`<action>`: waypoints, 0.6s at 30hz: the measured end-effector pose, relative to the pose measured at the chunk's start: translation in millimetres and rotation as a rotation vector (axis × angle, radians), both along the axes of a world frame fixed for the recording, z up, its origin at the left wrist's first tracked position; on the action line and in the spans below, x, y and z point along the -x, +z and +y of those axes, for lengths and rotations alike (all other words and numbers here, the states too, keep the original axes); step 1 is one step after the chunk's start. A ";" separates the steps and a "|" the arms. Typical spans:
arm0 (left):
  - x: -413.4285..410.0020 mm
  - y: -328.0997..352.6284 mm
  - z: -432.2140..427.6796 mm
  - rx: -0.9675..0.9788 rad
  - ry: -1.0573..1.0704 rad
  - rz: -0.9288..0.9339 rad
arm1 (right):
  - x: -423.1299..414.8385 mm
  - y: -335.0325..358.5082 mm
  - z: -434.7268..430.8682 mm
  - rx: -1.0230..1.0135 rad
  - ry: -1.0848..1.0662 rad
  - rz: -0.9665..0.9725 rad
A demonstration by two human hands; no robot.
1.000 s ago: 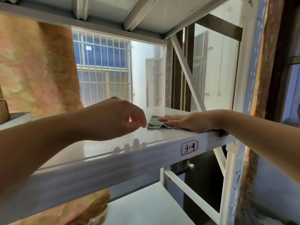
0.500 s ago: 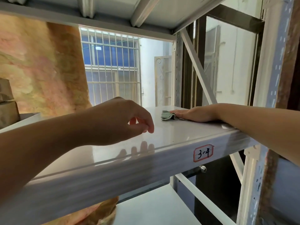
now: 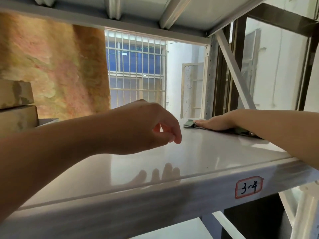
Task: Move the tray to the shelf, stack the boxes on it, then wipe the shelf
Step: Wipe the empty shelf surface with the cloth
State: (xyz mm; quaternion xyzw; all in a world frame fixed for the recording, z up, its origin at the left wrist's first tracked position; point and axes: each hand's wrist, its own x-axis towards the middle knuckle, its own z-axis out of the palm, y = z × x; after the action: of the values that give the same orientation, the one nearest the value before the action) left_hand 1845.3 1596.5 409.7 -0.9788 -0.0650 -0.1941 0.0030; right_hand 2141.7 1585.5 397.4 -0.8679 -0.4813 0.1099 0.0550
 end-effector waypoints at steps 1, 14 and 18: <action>1.3 2.0 1.8 -0.003 0.011 -0.017 | 5.7 2.0 7.1 0.021 0.021 0.016; 5.8 -7.4 24.8 0.086 0.108 -0.029 | -36.7 3.8 82.5 0.032 -0.019 -0.077; 5.5 -5.7 28.2 0.147 0.149 -0.027 | -43.6 -0.8 92.9 -0.007 -0.008 -0.049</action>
State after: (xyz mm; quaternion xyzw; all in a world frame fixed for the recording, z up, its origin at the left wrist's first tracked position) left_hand 1839.8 1624.7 404.0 -0.9662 -0.1514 -0.2014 -0.0553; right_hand 2185.3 1678.4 396.7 -0.8721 -0.4793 0.0866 0.0469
